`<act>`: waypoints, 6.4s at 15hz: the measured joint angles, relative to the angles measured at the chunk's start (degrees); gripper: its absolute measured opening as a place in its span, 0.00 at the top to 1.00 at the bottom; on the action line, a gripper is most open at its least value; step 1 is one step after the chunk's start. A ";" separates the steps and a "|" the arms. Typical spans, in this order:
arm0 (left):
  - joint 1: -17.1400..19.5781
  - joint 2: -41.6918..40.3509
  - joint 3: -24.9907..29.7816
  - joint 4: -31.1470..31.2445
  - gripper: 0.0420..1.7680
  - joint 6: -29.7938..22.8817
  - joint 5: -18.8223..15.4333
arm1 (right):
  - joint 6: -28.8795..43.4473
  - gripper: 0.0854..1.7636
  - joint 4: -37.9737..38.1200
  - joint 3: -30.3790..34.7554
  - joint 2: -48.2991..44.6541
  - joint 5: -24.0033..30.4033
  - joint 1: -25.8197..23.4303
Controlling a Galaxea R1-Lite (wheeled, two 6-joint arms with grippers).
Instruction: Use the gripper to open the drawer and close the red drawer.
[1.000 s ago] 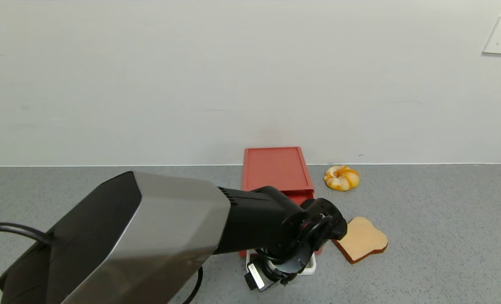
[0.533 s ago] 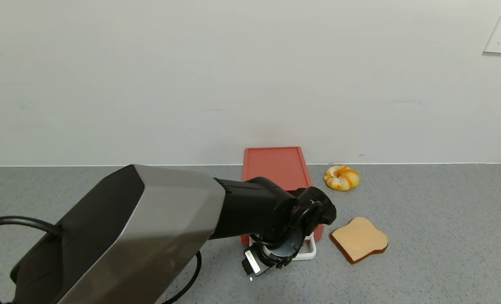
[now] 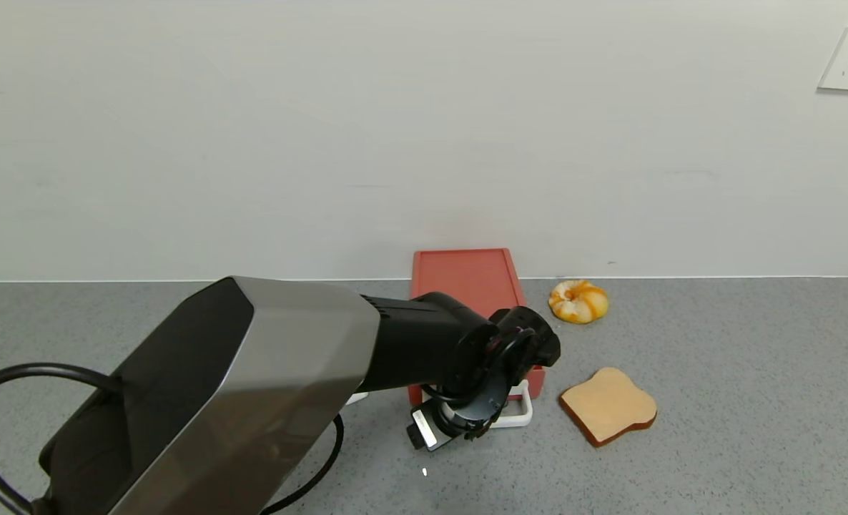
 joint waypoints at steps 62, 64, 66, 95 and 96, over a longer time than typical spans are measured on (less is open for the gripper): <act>6.23 -14.10 -5.74 7.63 0.03 18.53 -5.56 | 0.02 0.03 0.00 0.00 0.00 0.00 0.00; 5.86 -17.29 -5.61 10.72 0.03 22.75 -8.00 | 0.02 0.03 0.00 0.00 0.00 0.02 0.00; 5.81 -19.32 -5.52 12.95 0.03 26.47 -8.48 | 0.00 0.03 0.00 0.00 0.00 0.00 0.00; 14.52 -82.91 57.71 -26.99 0.03 79.52 -21.77 | 0.02 0.03 0.00 0.00 0.00 0.00 0.00; 15.71 -85.77 58.45 -26.86 0.03 79.59 -21.75 | 0.02 0.03 0.00 0.00 0.00 0.00 0.00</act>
